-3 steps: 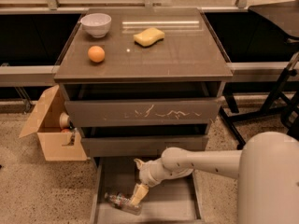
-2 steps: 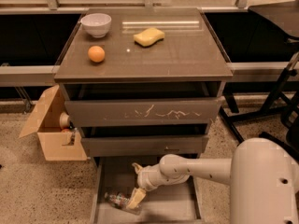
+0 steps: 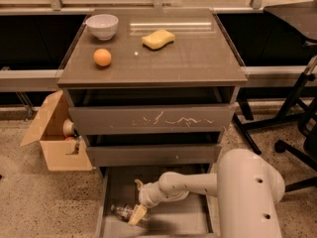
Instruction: Pick water bottle from bottom drawer and place on counter
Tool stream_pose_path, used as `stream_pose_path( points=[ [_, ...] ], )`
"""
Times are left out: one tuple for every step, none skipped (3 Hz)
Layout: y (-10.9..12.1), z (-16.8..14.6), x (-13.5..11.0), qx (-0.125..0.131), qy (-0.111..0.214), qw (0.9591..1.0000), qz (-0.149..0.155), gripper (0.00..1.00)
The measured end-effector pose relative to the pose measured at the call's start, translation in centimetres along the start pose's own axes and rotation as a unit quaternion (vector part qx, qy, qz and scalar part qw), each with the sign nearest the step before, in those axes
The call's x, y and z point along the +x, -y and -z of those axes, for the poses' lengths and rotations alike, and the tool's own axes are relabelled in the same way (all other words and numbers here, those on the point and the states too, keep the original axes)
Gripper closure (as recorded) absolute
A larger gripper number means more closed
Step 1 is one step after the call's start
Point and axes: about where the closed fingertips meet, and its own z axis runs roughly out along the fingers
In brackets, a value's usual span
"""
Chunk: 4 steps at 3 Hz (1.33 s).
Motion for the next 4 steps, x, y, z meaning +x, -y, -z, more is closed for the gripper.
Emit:
stream_pose_path(
  points=[
    [0.6, -2.7, 1.4, -0.008, -0.017, 0.9998, -0.002, 0.0],
    [1.1, -5.5, 3.1, -0.018, -0.027, 0.9995, -0.001, 0.0],
    [2.5, -8.8, 5.9, -0.022, -0.034, 0.9991, -0.015, 0.0],
    [2.7, -8.9, 5.9, -0.021, -0.034, 0.9991, -0.015, 0.0]
  ],
)
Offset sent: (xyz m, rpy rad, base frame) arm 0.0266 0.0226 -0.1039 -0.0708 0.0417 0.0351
